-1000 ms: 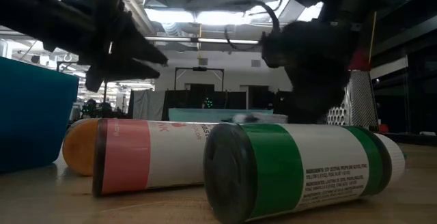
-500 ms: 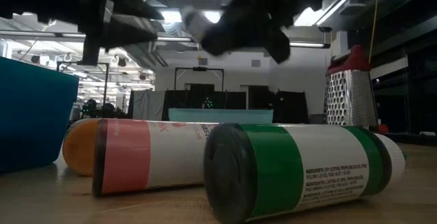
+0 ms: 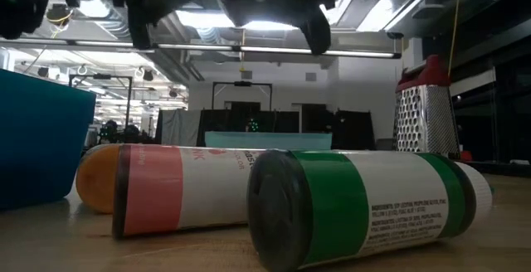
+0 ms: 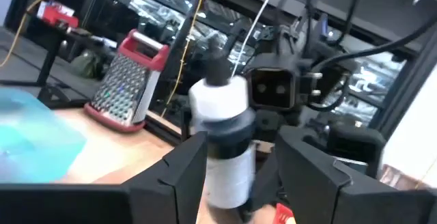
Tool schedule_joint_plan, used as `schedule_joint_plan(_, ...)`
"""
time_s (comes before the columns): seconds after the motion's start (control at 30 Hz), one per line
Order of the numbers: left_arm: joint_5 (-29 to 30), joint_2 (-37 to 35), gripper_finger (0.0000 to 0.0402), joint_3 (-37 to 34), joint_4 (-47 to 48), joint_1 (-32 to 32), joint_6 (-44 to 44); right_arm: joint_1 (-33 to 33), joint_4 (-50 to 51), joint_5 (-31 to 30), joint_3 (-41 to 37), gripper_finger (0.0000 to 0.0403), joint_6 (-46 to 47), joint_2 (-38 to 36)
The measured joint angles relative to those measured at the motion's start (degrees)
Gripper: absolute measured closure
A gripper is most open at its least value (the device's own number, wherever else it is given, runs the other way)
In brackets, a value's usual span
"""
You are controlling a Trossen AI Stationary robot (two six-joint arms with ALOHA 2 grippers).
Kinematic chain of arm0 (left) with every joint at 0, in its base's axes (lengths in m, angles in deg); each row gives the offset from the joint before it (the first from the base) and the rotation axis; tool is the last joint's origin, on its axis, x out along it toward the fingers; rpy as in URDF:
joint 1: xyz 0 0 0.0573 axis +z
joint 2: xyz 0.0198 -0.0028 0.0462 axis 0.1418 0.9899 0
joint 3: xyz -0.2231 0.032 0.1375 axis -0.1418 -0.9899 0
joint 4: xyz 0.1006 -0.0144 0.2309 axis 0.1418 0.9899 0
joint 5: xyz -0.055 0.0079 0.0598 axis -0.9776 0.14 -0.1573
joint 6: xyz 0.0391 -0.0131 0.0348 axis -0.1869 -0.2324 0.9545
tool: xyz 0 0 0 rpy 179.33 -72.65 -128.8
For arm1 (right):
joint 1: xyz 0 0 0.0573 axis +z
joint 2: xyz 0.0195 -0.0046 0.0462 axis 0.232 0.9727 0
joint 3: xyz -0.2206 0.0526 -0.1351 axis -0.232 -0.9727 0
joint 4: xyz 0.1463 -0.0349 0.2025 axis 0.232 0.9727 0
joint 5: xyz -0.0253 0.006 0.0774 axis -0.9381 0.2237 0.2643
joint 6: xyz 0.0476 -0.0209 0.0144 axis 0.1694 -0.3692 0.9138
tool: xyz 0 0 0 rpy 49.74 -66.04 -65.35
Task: Pick & Place Food Item
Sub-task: Put the black food coloring bottle into the dark blue bin
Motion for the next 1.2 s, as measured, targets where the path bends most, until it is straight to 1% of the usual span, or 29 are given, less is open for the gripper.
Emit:
schedule_joint_plan(0.17,-2.77,2.41,0.0233,1.37,-0.19,2.3,-1.89,0.25,-0.17,0.33,0.03,0.0296,-0.43,-0.02)
schedule_joint_plan(0.3,-4.78,2.95,0.0233,3.23,0.06,2.8,-0.38,0.31,-0.56,1.13,0.13,0.0296,-0.57,-0.16)
schedule_joint_plan(0.37,-4.86,3.08,0.0233,3.75,0.07,2.81,0.85,0.32,-0.6,1.28,0.15,0.0296,-0.64,-0.2)
schedule_joint_plan(0.63,-5.55,3.08,0.0233,3.89,0.1,2.79,1.56,0.29,-0.73,2.97,0.17,0.0296,-0.42,-0.2)
schedule_joint_plan(0.77,-7.79,3.08,0.0233,3.93,0.07,2.79,2.22,0.32,-1.06,4.8,0.17,0.0296,-0.41,-0.2)
schedule_joint_plan(0.93,-8.52,3.08,0.0233,3.96,-0.04,2.82,2.35,0.26,-1.47,6.36,0.17,0.03,-0.45,-0.15)
schedule_joint_plan(1.03,-10.53,3.08,0.0233,3.96,-0.02,3.13,2.44,0.28,-1.62,7.36,0.17,0.0301,-0.49,-0.13)
schedule_joint_plan(1.1,-10.87,3.08,0.0237,3.96,0.06,3.32,2.32,0.28,-1.67,7.72,0.17,0.0301,-0.84,-0.13)
schedule_joint_plan(1.2,-10.66,3.06,0.026,4.04,1.09,3.31,2.27,0.62,-1.91,7.52,0.15,0.0295,-3.71,-0.03)
